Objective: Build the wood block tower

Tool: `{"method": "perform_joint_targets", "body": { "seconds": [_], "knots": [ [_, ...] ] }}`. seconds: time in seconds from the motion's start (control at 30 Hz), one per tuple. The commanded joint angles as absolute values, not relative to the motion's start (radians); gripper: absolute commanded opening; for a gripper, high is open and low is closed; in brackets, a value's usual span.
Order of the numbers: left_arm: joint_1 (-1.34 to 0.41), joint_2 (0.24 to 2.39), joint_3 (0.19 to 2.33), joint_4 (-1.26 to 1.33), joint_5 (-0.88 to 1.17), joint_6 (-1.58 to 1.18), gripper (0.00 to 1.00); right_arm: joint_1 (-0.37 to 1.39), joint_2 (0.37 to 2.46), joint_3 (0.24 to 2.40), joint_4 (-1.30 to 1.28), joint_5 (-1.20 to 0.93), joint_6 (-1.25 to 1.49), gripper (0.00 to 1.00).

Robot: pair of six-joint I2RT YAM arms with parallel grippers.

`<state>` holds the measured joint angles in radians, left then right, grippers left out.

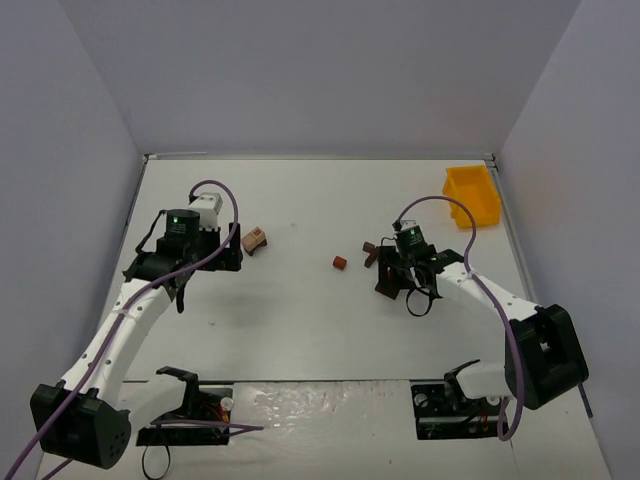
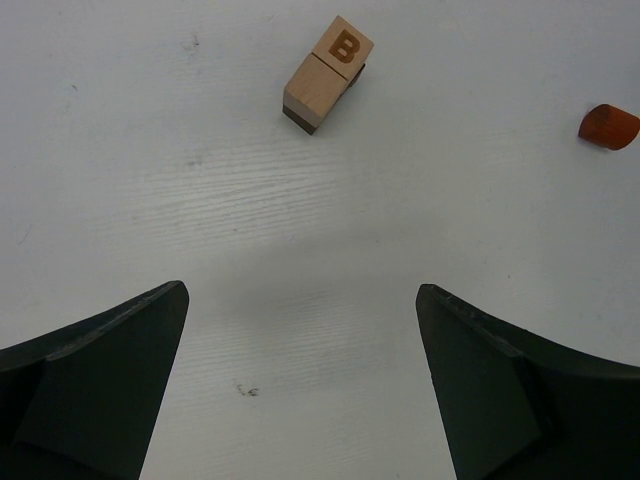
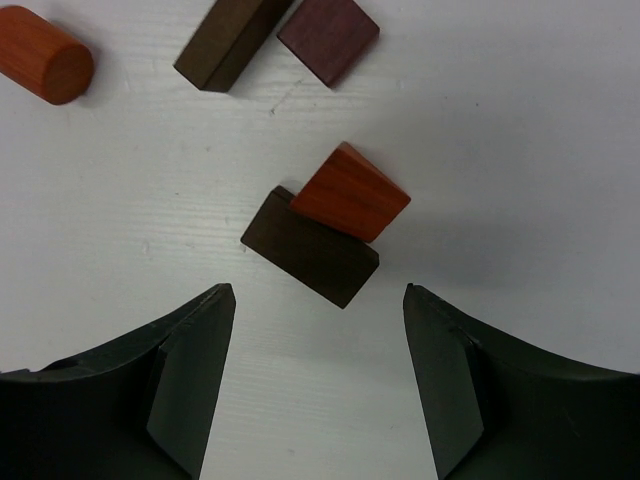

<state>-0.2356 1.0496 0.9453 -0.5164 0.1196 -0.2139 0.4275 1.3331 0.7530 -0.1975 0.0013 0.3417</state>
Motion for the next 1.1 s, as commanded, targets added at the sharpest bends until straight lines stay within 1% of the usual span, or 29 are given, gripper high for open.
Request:
{"method": "perform_joint_targets", "body": {
  "seconds": [0.0,0.2,0.5,0.8,0.93,1.07],
  "knots": [
    [-0.264,1.065,1.023,-0.498,0.133,-0.232,0.97,0.44,1.318,0.728,-0.168,0.013,0.385,0.67],
    [-0.311,1.095,1.043,-0.499,0.122,-0.236,0.97,0.44,1.362,0.707,-0.12,0.01,0.366,0.69],
    [-0.381,1.112,1.046,-0.502,0.1,-0.254,0.97,0.457,1.434,0.701,-0.062,-0.058,0.318,0.69],
    [-0.399,1.116,1.036,-0.5,0.102,-0.274,0.97,0.526,1.447,0.673,-0.034,-0.084,0.31,0.69],
    [-0.404,1.116,1.035,-0.5,0.104,-0.279,0.97,0.573,1.445,0.673,-0.035,-0.079,0.318,0.68],
    [-0.405,1.114,1.031,-0.5,0.104,-0.279,0.97,0.583,1.434,0.665,-0.035,-0.056,0.34,0.68]
  ]
}}
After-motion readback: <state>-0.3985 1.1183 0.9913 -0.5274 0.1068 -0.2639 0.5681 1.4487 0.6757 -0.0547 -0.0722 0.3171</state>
